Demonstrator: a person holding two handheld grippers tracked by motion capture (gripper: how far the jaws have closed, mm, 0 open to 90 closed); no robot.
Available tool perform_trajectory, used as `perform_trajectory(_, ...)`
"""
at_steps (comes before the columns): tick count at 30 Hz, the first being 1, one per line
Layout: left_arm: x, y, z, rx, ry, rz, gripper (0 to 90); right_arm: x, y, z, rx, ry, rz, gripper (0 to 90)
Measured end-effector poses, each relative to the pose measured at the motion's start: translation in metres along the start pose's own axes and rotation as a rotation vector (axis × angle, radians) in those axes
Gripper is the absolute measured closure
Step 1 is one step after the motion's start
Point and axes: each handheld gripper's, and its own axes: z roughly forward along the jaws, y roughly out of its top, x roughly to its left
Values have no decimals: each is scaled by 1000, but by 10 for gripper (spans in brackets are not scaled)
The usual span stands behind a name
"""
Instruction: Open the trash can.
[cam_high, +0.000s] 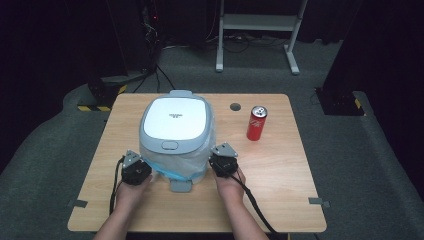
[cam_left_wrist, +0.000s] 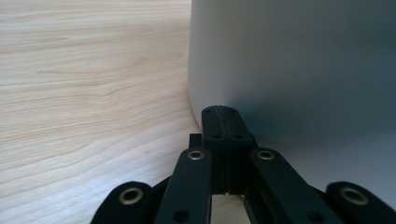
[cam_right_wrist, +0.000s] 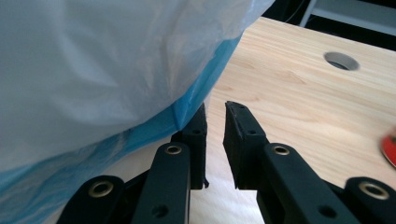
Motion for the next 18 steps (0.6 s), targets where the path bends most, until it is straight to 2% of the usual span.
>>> perform_trajectory(1,4,-1,-1,12,-3,1,866,-1,2,2,4,5,-3,717)
perform_trajectory(2,5,-2,-2,18,2,10,855,-2,3,4,5,17,17,678)
perform_trajectory(3,6,-3,-4,28,14,32,857,-4,4,3,7,27,25,656)
perform_trajectory(4,6,-3,-4,28,14,32,857,-4,4,3,7,27,25,656)
perform_trajectory(5,7,-7,-10,33,27,64,853,-7,2,-2,2,22,19,640)
perform_trajectory(6,8,-9,-14,35,31,80,848,-8,1,-5,0,24,30,628)
perform_trajectory(9,12,-16,-23,46,29,93,834,-16,-7,-16,5,17,38,604)
perform_trajectory(10,12,-16,-23,46,29,93,830,-16,-7,-16,5,17,38,604)
perform_trajectory(12,15,-22,-30,54,12,90,813,-24,-19,-30,13,3,46,583)
perform_trajectory(15,16,-26,-35,52,-9,68,781,-29,-28,-39,18,-9,44,576)
perform_trajectory(16,14,-29,-37,47,-21,67,774,-35,-39,-49,31,-25,41,573)
perform_trajectory(18,13,-29,-38,46,-22,71,774,-40,-47,-55,44,-27,59,571)
